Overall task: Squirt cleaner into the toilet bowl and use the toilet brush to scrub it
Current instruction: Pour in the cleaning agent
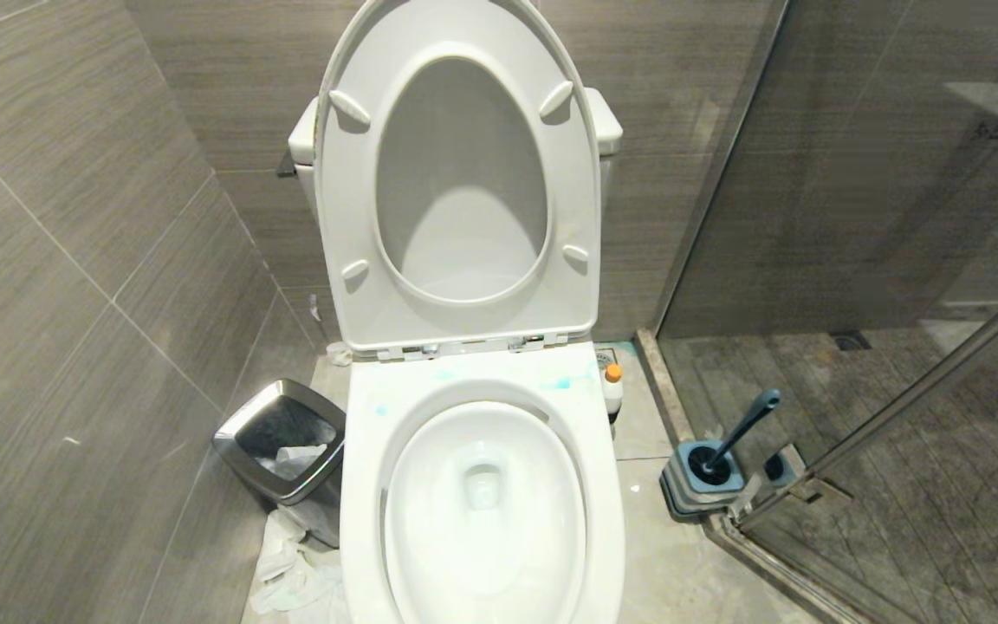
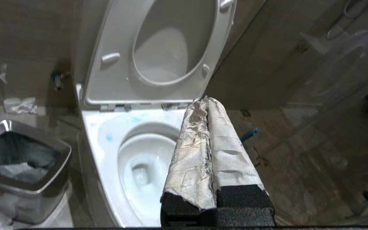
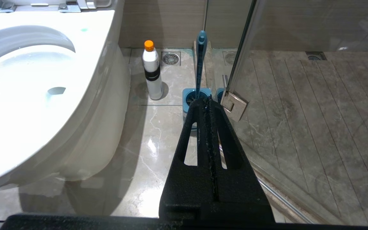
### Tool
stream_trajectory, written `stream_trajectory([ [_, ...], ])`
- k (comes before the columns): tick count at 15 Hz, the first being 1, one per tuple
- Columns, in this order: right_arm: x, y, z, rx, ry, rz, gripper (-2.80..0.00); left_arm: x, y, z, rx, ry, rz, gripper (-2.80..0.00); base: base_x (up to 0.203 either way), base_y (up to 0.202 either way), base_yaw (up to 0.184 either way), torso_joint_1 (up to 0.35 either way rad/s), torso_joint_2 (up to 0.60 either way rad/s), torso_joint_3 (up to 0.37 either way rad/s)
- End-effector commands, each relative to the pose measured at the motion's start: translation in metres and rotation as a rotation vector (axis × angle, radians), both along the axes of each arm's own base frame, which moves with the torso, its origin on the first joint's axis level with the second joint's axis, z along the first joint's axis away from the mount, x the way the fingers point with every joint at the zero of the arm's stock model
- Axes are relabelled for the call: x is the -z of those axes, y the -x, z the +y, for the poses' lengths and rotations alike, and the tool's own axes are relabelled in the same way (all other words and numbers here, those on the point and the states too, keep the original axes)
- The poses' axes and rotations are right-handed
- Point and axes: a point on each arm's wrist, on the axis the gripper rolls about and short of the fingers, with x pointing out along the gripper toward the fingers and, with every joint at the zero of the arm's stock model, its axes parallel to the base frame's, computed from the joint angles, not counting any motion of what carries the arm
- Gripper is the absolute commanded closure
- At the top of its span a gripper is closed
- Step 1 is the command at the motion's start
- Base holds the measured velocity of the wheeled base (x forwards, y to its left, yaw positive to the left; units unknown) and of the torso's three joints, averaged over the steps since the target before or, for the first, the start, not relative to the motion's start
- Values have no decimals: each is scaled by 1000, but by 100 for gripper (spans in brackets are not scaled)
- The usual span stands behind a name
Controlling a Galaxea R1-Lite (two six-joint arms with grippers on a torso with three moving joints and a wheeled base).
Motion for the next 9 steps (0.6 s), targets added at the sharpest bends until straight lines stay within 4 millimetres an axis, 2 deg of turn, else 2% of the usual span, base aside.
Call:
stream_trajectory([
  [1,0,0,0,0,0,-1,0,14,27,1,1,5,-62,0,0,0,0,0,0,0],
  [5,0,0,0,0,0,0,0,45,42,2,-10,-52,-99,0,0,0,0,0,0,0],
  [9,0,0,0,0,0,-1,0,71,42,4,-200,-244,-142,0,0,0,0,0,0,0],
])
